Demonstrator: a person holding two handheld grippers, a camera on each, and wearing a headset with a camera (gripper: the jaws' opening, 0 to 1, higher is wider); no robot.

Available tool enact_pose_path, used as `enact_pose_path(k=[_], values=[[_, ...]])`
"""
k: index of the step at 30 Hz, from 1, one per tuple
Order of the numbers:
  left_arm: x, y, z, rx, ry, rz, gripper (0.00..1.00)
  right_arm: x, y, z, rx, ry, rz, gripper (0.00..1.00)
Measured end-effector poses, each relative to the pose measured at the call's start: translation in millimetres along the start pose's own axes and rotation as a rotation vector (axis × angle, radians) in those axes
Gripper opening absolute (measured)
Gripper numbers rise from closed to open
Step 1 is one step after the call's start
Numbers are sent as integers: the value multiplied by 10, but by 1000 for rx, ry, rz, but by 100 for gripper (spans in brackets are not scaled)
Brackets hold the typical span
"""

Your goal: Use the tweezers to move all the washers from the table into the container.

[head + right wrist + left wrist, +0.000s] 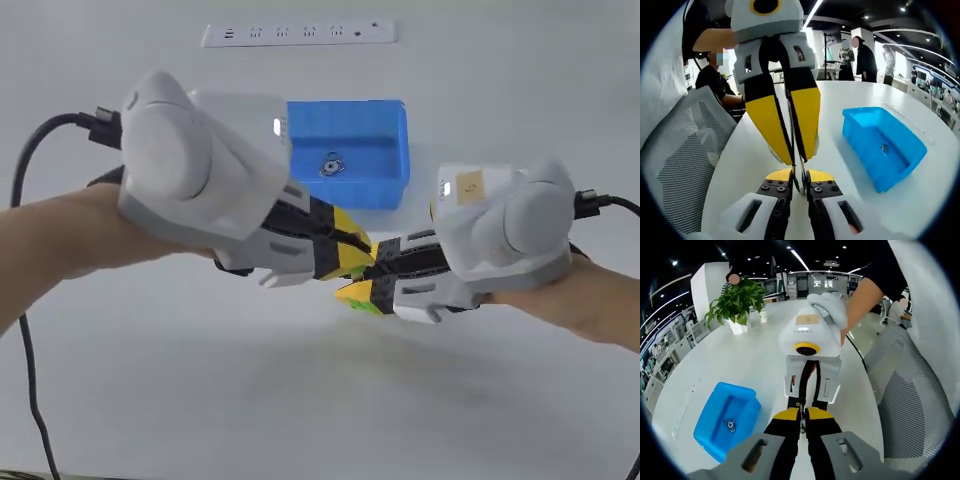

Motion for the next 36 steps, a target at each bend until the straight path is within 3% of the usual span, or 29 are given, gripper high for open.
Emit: enact_pose_path(k=[14,23,28,33,36], values=[[-9,-19,10,2,-19,4,8,16,18,10,-7,-6,-12,10],[-33,-43,-14,-12,-42,15,15,46,24,22,-16,-6,-29,10],[-53,-60,-1,6,-56,21,19,58,2,15,-24,-2,-31,10],[-41,-132,16,39,-119,-30,19,92,-24,24,-29,4,-36,10],[-56,-168,9,50,-123,-29,19,114,-35,22,-33,1,-38,10]])
Point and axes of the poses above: the centre of the closed fingertips' face, and the gripper's own axes: y roughly forward along the fingers, z roughly to its left, x roughly out of its top, the point moved 10 cm from there along -y, roughly backward along the fingers, and after that the axes turned 3 degrees about -y, right-handed, at the moved point
